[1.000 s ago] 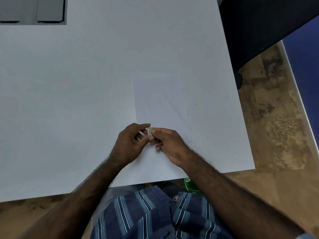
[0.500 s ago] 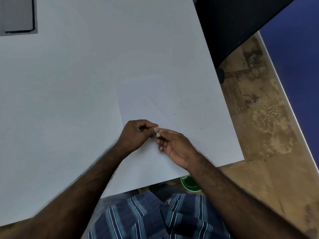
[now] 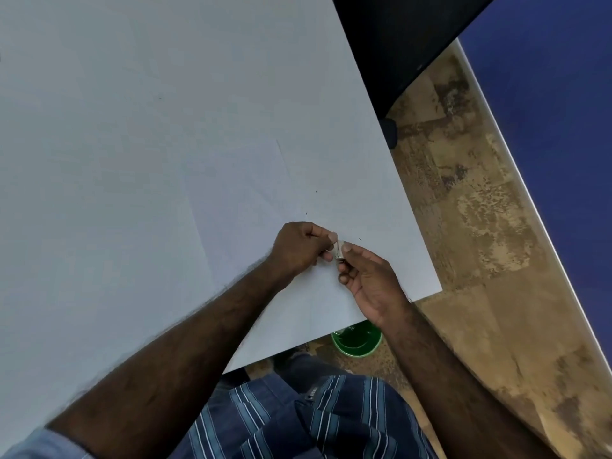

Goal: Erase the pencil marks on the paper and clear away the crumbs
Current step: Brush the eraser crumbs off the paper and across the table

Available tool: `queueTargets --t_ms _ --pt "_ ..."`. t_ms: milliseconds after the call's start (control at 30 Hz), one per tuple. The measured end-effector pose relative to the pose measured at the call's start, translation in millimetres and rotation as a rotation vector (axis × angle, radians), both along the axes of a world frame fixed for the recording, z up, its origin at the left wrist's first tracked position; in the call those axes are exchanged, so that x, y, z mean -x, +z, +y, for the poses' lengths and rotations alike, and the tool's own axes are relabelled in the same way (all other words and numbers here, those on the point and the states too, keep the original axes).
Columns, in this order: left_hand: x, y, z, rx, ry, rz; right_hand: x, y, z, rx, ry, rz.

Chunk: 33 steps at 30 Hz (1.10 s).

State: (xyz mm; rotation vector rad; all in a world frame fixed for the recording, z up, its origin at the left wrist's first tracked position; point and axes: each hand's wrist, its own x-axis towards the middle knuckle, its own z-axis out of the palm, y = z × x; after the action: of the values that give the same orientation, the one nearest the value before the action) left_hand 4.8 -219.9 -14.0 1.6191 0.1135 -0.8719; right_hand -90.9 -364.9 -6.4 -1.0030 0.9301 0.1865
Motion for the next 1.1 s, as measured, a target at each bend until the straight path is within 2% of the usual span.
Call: queueTargets --t_ms 133,200,367,467,567,633,767,933,1000,1100 --pt "0 -9 -10 -0.248 -0.099 -0.333 -2 1 4 0.154 -0.01 0.015" --pt "-2 -12 -14 -0.31 -0.185 -0.485 -4 3 9 0.235 0.016 0.008" --pt "-12 -22 -21 -0.297 -0.305 -0.602 -11 8 13 0.341 0.041 -0.033" --pt "-18 -23 -19 -0.311 -0.3 -0.606 -13 9 12 0.399 0.045 -0.032" --pt "-20 -18 -7 -0.322 -0.201 -0.579 -17 7 14 0.44 0.063 -0.034" --pt "-18 -12 4 -0.274 -0.112 -0.474 -20 5 20 0.453 0.084 -0.033" --pt "-10 -1 28 0.013 0.023 -0.163 -32 4 39 0.451 0.12 -0.054" --pt "-6 0 66 0.057 0.16 -0.082 -47 0 62 0.468 0.282 -0.122" --pt "-9 -2 80 0.027 0.202 -0.096 -48 -4 70 0.583 0.417 -0.16" --pt "-19 -10 104 -0.147 0.252 -0.202 -41 -18 77 0.992 0.654 -0.332"
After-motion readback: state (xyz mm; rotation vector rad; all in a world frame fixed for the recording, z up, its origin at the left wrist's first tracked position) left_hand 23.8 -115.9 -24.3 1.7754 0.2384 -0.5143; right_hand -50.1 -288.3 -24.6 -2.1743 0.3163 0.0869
